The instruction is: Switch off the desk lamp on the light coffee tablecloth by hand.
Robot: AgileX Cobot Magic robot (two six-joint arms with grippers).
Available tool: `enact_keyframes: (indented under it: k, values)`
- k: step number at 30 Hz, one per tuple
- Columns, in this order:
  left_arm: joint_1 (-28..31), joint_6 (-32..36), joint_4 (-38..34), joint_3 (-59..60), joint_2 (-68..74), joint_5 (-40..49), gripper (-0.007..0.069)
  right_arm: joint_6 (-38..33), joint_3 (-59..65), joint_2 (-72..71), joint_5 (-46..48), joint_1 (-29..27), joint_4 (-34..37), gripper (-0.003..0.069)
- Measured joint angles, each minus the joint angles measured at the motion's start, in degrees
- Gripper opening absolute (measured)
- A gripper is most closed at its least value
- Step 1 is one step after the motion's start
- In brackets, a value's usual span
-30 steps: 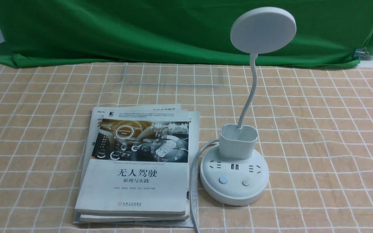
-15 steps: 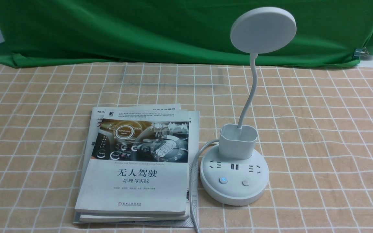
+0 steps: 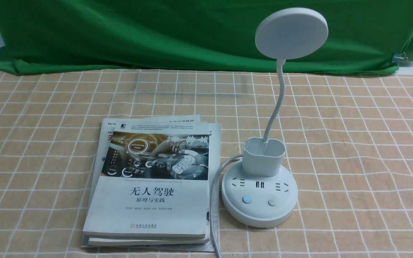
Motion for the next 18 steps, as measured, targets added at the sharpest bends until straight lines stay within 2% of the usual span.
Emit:
enact_keyframes:
  k: [18]
  values:
    - [0.1,0.0,0.1,0.0,0.0,0.0,0.0005,0.0,0.0,0.0,0.0,0.0,0.0,0.0137]
